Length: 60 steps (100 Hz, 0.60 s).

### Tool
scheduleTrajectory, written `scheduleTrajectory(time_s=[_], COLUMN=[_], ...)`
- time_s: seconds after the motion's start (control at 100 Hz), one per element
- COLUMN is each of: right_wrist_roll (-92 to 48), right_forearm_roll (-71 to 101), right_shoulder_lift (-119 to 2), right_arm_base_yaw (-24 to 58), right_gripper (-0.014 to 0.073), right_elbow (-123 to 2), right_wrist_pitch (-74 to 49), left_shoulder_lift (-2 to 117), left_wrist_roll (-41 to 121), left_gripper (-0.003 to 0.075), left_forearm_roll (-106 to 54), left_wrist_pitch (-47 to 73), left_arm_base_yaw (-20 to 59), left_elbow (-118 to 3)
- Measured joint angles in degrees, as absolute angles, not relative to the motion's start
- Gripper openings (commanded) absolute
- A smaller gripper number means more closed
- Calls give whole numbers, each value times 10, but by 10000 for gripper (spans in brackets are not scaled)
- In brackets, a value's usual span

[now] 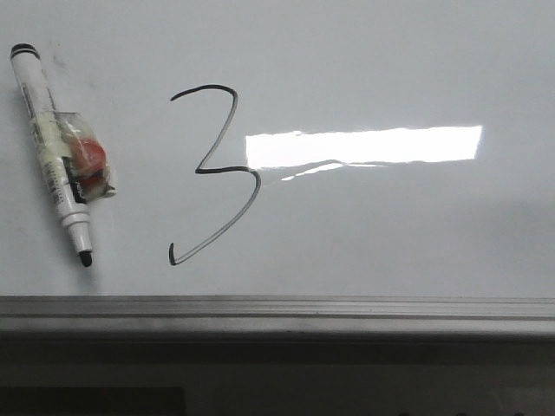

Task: Write number 3 on whiteboard

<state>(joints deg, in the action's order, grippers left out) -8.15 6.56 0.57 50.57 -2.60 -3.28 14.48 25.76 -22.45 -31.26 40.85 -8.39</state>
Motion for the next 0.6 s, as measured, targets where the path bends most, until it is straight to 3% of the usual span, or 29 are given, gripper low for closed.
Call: scheduleTrajectory(time_s=[0.22, 0.6], right_wrist_roll=[-81, -81], right_forearm_roll=[66, 66], right_shoulder_lift=[6, 6], right_arm_base_yaw=[506, 506], right_gripper=[-66, -66], right_elbow=[-26, -26], right_wrist_pitch=[-33, -33], left_shoulder_lift=[129, 48], left_wrist_roll=[258, 258], left_gripper=[-20, -20], left_forearm_roll=[-140, -34], left_wrist_pitch=[-272, -78], left_arm_base_yaw=[289, 31], left_elbow=[-84, -83])
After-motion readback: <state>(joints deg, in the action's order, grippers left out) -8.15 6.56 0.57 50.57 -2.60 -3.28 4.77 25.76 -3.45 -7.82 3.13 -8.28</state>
